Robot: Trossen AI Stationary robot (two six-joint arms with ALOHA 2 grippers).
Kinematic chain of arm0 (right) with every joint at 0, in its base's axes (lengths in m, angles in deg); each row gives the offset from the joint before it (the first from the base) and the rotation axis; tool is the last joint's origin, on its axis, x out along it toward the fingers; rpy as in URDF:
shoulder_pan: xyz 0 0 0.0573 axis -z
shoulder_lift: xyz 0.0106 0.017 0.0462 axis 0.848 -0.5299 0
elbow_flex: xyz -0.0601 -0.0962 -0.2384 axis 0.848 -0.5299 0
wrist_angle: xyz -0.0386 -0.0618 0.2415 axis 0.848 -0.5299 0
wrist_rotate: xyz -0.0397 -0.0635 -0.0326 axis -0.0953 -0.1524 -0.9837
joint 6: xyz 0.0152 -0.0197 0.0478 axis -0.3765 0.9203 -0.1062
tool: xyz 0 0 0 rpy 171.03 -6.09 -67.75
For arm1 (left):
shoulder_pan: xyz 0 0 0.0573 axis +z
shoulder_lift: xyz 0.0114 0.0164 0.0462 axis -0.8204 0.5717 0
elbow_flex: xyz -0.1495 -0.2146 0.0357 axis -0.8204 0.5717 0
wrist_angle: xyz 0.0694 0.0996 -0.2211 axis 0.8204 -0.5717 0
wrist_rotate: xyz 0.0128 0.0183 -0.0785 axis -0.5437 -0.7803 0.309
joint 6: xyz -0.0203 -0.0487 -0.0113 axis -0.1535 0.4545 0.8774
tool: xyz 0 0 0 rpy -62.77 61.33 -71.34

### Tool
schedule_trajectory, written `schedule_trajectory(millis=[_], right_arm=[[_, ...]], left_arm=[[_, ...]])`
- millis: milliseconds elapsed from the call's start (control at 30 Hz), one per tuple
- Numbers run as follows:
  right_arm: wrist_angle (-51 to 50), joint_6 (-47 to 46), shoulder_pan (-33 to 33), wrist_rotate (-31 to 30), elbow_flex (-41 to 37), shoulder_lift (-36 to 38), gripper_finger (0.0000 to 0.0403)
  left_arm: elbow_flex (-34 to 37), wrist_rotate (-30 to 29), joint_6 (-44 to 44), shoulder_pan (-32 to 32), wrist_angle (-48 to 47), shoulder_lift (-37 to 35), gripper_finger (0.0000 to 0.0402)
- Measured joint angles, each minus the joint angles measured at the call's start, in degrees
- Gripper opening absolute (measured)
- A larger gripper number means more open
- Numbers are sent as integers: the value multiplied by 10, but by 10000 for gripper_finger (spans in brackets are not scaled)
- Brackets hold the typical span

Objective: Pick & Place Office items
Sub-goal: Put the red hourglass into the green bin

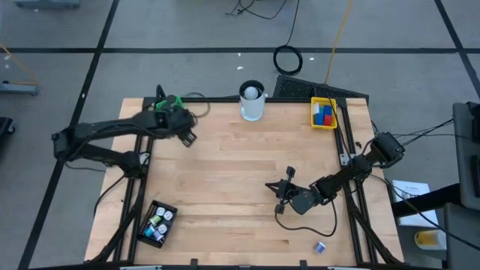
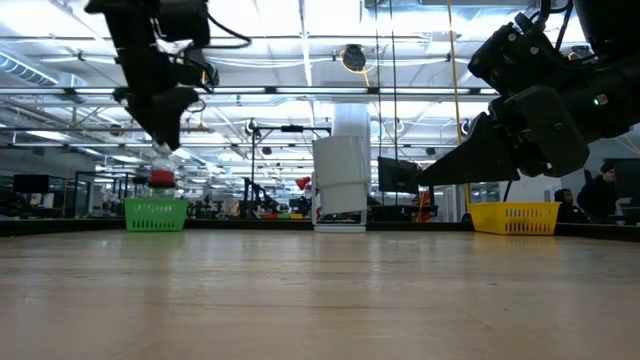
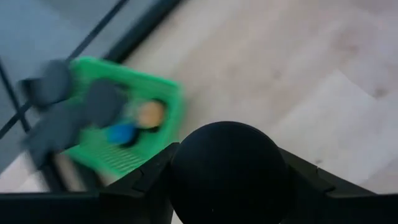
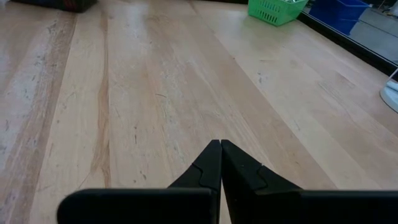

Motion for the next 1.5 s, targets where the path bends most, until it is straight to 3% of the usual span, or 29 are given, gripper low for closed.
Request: schedule_trajectory(millis=[333, 467, 633, 1500], right_arm=[[0, 0, -8, 0, 0, 0, 0], [0, 0, -8, -1, 0, 0, 0], [0, 0, -8, -1, 0, 0, 0], [0, 0, -8, -2, 0, 0, 0]], left_arm=[[45, -25, 24, 132, -36, -111, 208], [76, -35, -3, 186, 2, -123, 208], [102, 3, -25, 233, 72, -135, 208], [113, 50, -35, 300, 131, -83, 208]])
